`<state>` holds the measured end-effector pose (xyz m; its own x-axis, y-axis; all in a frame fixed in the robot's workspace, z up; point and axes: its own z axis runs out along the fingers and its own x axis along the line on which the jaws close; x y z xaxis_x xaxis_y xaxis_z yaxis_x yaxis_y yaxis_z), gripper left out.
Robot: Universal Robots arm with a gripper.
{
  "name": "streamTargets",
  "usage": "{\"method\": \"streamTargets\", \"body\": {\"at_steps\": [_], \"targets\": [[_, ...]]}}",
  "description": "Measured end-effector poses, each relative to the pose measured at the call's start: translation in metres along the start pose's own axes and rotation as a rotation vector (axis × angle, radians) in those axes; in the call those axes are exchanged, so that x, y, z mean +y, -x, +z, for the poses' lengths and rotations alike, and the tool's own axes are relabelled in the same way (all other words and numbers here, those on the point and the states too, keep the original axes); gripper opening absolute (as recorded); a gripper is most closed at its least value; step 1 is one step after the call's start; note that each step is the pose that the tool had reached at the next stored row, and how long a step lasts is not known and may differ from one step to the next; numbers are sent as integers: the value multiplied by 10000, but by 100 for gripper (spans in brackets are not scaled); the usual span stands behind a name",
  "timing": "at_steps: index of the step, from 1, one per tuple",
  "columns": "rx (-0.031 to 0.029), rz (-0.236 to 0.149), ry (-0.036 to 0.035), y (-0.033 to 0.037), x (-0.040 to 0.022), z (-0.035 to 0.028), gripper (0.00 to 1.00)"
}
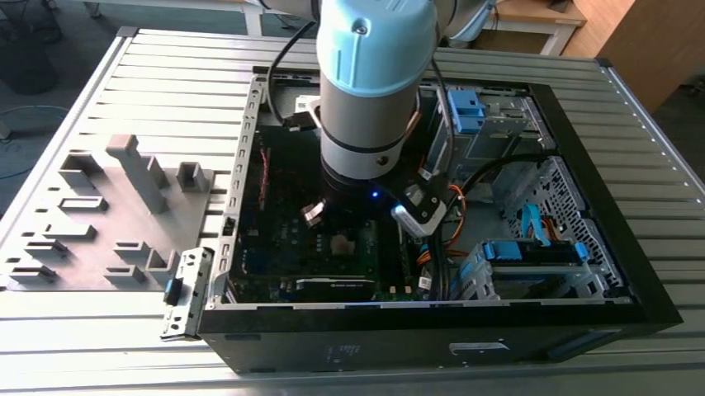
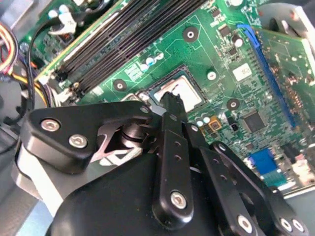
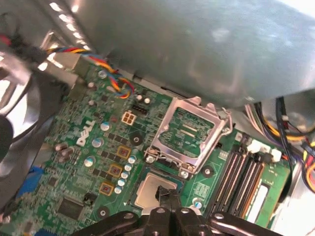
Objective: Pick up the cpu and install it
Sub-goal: 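Close the cpu cover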
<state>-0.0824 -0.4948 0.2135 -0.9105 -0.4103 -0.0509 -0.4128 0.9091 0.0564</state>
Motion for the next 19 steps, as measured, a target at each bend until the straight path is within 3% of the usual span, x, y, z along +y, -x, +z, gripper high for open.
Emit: {"method": "streamTargets", "body": {"at_steps": [5,10,19], "targets": [[2,-64,4,5,7,4,11],[3,-64,4,43,58,14,11],[4,-63,4,231,84,35,11]]}}
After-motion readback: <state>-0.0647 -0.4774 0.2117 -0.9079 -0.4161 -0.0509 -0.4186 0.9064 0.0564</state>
